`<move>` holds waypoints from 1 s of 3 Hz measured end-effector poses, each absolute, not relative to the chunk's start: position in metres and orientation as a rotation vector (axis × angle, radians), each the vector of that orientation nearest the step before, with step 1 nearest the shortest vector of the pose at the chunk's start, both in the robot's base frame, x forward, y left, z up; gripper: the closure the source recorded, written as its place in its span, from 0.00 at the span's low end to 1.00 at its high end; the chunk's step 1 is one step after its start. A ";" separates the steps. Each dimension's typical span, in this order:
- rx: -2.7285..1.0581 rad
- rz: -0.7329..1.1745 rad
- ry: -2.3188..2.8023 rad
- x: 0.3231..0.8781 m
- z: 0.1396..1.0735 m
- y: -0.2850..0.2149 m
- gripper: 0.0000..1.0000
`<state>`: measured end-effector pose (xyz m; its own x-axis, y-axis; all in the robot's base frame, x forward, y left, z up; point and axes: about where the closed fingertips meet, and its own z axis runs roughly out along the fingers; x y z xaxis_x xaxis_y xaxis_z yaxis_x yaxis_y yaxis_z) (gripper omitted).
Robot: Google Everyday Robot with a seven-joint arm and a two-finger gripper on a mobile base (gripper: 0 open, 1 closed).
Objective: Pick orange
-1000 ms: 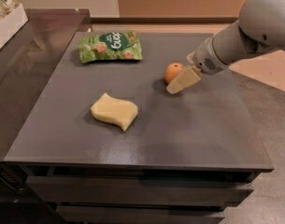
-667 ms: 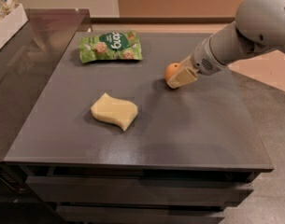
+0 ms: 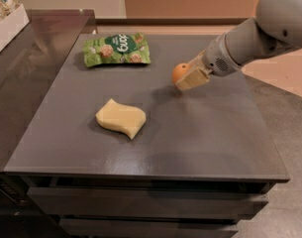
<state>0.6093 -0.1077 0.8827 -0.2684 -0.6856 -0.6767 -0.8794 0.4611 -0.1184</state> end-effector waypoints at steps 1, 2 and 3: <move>-1.336 0.387 1.967 0.586 0.920 -0.105 1.00; -1.404 0.377 1.863 0.555 0.992 -0.100 1.00; -1.404 0.377 1.862 0.555 0.992 -0.100 1.00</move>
Offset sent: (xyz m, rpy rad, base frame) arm -0.0650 0.0036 0.1261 0.0343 -0.1240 0.1387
